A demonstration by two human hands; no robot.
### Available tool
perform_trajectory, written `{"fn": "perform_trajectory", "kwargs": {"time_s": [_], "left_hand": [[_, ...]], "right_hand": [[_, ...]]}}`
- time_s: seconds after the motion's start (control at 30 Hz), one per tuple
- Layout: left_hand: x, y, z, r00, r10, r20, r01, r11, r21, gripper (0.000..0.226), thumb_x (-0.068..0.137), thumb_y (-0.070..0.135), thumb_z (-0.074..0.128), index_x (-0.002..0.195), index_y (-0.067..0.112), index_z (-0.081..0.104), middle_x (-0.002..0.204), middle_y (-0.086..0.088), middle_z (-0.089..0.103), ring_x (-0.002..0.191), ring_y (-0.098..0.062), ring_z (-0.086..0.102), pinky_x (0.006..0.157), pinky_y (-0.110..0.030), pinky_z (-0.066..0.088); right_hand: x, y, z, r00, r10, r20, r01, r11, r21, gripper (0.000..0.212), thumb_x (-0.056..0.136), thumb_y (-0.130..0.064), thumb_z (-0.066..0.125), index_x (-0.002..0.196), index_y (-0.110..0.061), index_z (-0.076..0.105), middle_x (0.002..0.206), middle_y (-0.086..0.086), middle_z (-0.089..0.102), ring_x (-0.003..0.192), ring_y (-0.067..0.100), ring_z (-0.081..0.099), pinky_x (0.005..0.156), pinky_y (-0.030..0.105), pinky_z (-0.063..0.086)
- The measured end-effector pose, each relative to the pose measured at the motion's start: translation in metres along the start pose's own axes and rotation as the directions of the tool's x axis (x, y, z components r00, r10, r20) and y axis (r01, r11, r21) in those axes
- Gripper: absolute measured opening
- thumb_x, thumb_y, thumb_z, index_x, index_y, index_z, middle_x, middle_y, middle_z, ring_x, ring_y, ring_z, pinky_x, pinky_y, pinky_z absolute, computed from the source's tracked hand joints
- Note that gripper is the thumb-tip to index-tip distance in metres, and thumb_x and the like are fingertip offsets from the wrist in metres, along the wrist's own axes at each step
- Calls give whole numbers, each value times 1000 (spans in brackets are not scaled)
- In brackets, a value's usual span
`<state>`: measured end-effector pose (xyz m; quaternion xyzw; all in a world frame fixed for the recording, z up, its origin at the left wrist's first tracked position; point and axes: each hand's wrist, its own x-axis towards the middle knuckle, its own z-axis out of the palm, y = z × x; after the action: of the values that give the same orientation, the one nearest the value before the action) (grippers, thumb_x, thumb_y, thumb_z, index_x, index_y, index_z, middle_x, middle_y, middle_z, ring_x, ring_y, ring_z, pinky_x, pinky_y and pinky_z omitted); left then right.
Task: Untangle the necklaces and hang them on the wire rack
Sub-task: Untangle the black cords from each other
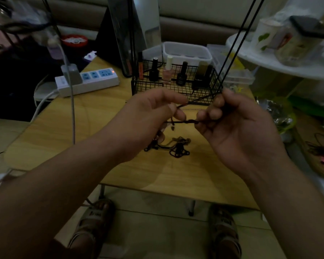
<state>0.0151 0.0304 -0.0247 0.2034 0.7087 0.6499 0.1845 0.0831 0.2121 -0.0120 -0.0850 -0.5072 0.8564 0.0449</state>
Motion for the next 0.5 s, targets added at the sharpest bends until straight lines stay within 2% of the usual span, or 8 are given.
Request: {"fn": "perform_trajectory", "kwargs": {"time_s": [0.07,0.13,0.27,0.4,0.5], "left_hand": [[0,-3,1,999,20,-28,-17,992,129,19,107,15,55,109,25,71,88,4,74,58,-11,50,56,-35,48],[-1,-4,2,1000,23,-14,-21,988,155,18,106,17,57,107,27,72,88,4,74,60,-17,49,61,-40,47],[-4,1,4,999,15,43,-18,997,73,20,104,13,59,115,27,69,95,4,75,57,-6,50,62,-36,51],[-5,1,6,998,41,56,-43,999,25,24,103,9,60,117,27,68,100,0,76,64,-11,56,65,-40,51],[-5,1,7,995,86,57,-86,996,-3,24,102,6,61,117,24,67,98,-1,76,69,-11,59,59,-31,50]], "right_hand": [[1,-1,1,1000,-13,4,13,1000,15,24,97,-29,52,80,-15,59,60,-2,45,65,16,59,71,31,54],[0,-2,1,1000,-8,16,7,999,40,22,98,-29,53,84,-14,60,57,-3,41,59,14,53,67,30,55],[-1,-2,0,1000,6,13,-7,998,66,19,102,-25,51,92,-13,61,55,-5,35,51,10,40,58,27,50],[-1,-2,-2,1000,16,6,-16,1000,9,14,100,-23,53,97,-12,62,58,-5,35,49,9,35,49,23,40],[-1,0,-6,999,10,30,-7,994,-112,11,94,-20,60,100,-11,60,65,-3,42,53,9,36,45,21,32]]}}
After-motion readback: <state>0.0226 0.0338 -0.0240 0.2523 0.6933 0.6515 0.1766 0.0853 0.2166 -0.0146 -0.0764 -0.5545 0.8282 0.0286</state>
